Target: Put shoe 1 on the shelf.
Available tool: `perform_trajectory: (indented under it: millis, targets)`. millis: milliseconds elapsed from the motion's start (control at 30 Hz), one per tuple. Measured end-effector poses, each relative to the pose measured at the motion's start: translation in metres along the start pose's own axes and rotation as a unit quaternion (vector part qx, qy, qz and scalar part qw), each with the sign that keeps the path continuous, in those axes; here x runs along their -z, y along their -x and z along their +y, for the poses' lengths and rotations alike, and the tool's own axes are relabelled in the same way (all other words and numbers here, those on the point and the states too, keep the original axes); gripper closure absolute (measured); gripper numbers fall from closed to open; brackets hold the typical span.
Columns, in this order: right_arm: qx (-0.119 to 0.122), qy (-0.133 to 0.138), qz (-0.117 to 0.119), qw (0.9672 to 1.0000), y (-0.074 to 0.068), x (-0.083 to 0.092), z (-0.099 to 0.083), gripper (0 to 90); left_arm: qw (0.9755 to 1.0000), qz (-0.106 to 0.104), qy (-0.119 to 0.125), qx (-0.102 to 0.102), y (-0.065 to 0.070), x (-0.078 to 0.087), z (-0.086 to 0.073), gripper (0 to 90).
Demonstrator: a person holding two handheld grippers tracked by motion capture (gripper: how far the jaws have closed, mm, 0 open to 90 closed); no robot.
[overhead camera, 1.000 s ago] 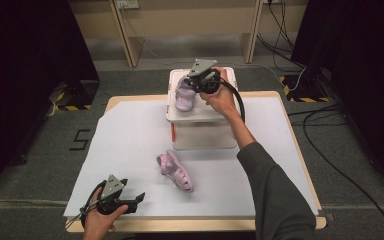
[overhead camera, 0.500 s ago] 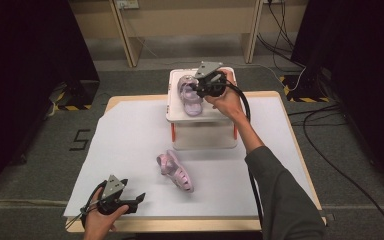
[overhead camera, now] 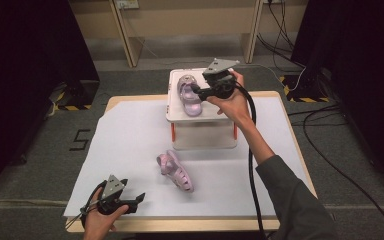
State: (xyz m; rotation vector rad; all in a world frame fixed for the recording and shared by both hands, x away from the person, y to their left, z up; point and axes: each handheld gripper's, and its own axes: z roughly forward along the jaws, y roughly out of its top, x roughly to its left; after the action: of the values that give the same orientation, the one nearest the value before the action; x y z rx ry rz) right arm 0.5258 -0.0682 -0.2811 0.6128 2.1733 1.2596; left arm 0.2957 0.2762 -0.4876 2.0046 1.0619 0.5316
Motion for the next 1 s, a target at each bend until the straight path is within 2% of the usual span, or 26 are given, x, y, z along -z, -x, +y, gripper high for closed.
perform_trajectory:
  millis: [67, 133, 200, 267, 300, 500, 567, 667, 733, 833, 867, 900, 967, 1000]
  targets:
    - [-0.008, 0.004, 0.004, 1.0000, -0.002, 0.005, -0.002, 39.0, 1.0000, 0.001, -0.001, -0.001, 0.000, 0.000, 0.000, 16.5]
    - [-0.020, 0.019, 0.004, 0.9996, -0.009, 0.023, -0.009, 37.1, 1.0000, 0.001, -0.001, -0.001, 0.000, -0.001, 0.000, 16.5]
    - [-0.033, 0.022, 0.003, 0.9992, -0.014, 0.033, -0.014, 35.8, 1.0000, 0.002, 0.000, 0.001, 0.000, -0.001, 0.000, 16.5]
    - [-0.033, 0.023, 0.003, 0.9992, -0.016, 0.039, -0.018, 35.7, 1.0000, 0.003, -0.002, 0.001, -0.001, -0.001, -0.001, 16.5]
    - [-0.042, 0.032, 0.012, 0.9986, -0.025, 0.051, -0.027, 35.4, 1.0000, 0.004, -0.002, 0.002, -0.001, -0.001, -0.001, 16.5]
    - [-0.042, 0.040, 0.027, 0.9980, -0.048, 0.074, -0.052, 35.0, 1.0000, 0.005, -0.006, 0.003, -0.001, -0.001, -0.001, 16.5]
    - [-0.044, 0.037, 0.032, 0.9978, -0.058, 0.079, -0.063, 34.7, 1.0000, 0.005, -0.006, 0.002, 0.000, -0.001, -0.001, 16.5]
    - [-0.039, 0.031, 0.032, 0.9983, -0.064, 0.081, -0.072, 34.5, 1.0000, 0.006, -0.007, 0.002, 0.000, -0.001, -0.001, 16.5]
    - [-0.036, 0.024, 0.028, 0.9987, -0.075, 0.082, -0.087, 33.9, 1.0000, 0.005, -0.007, 0.002, 0.000, -0.002, -0.001, 16.5]
    - [-0.039, 0.021, 0.035, 0.9984, -0.082, 0.082, -0.096, 33.8, 1.0000, 0.004, -0.008, 0.001, 0.000, -0.002, -0.001, 16.5]
    - [-0.043, 0.021, 0.038, 0.9982, -0.090, 0.082, -0.106, 33.4, 1.0000, 0.004, -0.008, 0.001, 0.000, -0.002, -0.002, 16.5]
    - [-0.043, 0.019, 0.038, 0.9982, -0.091, 0.081, -0.108, 33.1, 1.0000, 0.004, -0.009, 0.000, 0.000, -0.002, -0.001, 16.5]
    - [-0.043, 0.003, 0.053, 0.9977, -0.096, 0.078, -0.113, 31.9, 1.0000, 0.003, -0.007, -0.001, 0.000, -0.002, -0.001, 16.5]
    - [-0.050, 0.006, 0.054, 0.9973, -0.098, 0.078, -0.117, 31.8, 1.0000, 0.004, -0.006, 0.001, 0.000, -0.001, -0.001, 16.5]
